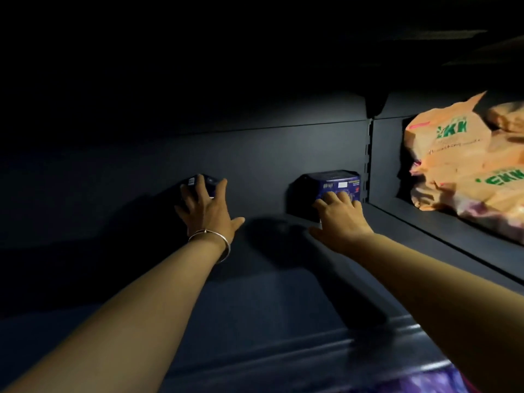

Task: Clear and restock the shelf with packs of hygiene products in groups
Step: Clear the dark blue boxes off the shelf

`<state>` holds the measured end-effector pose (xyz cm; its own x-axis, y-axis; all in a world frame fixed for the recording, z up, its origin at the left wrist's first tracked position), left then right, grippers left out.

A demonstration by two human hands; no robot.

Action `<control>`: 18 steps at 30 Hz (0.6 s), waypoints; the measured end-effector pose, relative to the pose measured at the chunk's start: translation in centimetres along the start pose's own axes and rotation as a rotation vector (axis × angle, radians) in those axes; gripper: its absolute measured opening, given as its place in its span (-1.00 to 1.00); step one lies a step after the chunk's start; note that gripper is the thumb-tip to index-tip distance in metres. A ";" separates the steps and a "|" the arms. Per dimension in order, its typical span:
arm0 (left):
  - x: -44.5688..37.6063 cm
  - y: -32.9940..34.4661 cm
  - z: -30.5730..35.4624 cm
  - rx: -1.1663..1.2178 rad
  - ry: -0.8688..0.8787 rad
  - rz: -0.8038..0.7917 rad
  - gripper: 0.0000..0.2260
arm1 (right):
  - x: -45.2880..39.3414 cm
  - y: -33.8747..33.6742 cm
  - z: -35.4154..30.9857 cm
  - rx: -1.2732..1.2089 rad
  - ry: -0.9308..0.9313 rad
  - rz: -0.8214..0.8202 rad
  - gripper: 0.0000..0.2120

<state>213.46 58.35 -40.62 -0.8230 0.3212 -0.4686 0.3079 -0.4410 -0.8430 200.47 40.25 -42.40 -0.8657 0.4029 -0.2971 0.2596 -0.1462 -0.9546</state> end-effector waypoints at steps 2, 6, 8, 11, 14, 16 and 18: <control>-1.3 0.6 -0.5 0.020 -0.043 0.025 -0.14 | -1.5 0.5 0.7 0.015 0.049 0.010 -0.39; -3.0 1.4 -2.0 0.067 -0.139 0.100 -0.06 | -4.2 2.3 2.0 -0.020 0.118 -0.033 -0.20; -3.4 1.5 -2.6 0.087 -0.175 0.156 -0.08 | -5.3 3.1 2.5 -0.033 0.147 -0.032 -0.13; -3.6 1.4 -3.5 0.162 -0.233 0.229 -0.15 | -6.5 3.6 2.9 -0.058 0.168 -0.004 -0.11; -3.9 1.5 -3.6 0.252 -0.261 0.243 -0.29 | -7.1 3.0 3.0 -0.018 0.203 0.061 -0.17; -3.6 1.5 -2.6 0.321 -0.219 0.250 -0.38 | -7.3 2.4 3.4 -0.017 0.249 0.104 -0.20; -3.1 1.4 -0.6 0.391 -0.122 0.278 -0.44 | -7.5 2.0 4.1 -0.068 0.295 0.127 -0.20</control>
<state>216.72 57.23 -40.49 -0.7924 0.0565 -0.6073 0.3408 -0.7848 -0.5176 205.72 33.20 -41.95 -0.6655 0.6313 -0.3981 0.3944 -0.1554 -0.9057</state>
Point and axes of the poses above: each hand's wrist, its own x-axis away from the middle knuckle, its own y-axis out of the palm, z = x × y, the point moved 10 cm from there along -x, towards the middle knuckle, and after that the axes turned 5 degrees about -z, right-handed, at the moved point
